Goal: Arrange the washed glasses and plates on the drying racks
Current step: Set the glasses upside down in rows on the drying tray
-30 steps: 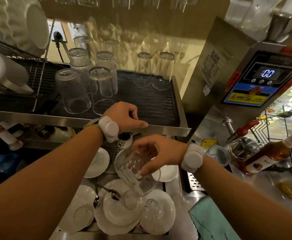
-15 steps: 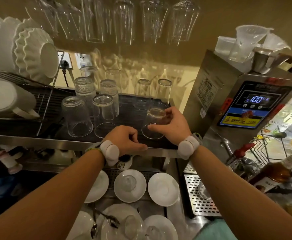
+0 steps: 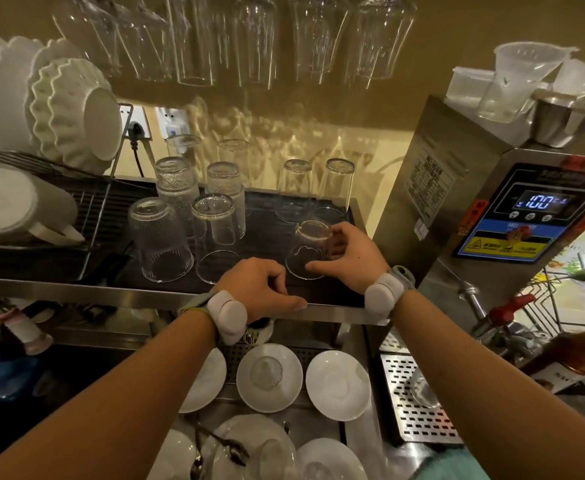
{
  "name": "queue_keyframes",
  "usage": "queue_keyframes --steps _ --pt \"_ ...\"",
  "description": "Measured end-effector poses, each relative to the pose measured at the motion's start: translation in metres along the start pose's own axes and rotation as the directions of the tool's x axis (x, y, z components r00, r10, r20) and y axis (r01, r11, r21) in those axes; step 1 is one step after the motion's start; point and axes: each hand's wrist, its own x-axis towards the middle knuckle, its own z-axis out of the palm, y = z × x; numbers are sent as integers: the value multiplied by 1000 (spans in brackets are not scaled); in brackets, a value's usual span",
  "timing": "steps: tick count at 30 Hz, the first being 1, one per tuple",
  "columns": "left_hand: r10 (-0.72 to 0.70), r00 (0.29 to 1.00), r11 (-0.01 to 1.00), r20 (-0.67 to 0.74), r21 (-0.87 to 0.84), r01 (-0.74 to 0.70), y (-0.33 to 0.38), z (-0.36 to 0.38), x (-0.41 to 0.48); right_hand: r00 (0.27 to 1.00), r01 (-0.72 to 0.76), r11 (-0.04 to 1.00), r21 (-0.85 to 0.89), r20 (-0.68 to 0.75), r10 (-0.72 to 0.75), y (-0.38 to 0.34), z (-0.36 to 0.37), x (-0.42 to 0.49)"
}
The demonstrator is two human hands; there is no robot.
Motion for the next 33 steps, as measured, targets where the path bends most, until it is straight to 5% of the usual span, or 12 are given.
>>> queue_keyframes --steps 15,22,27,33 --pt "-35 999 999 8 -22 35 -1 -1 -1 996 -77 997 -29 -36 75 -15 31 74" --pt "-16 1000 999 0 -29 16 -1 -2 -1 990 -107 985 -139 77 119 -29 22 63" --pt "29 999 1000 -43 6 -29 2 -7 -1 997 -53 975 218 -38 63 -61 -14 7" --pt "57 998 998 -31 7 -57 2 -4 -1 936 -109 945 308 353 -7 -46 -16 -98"
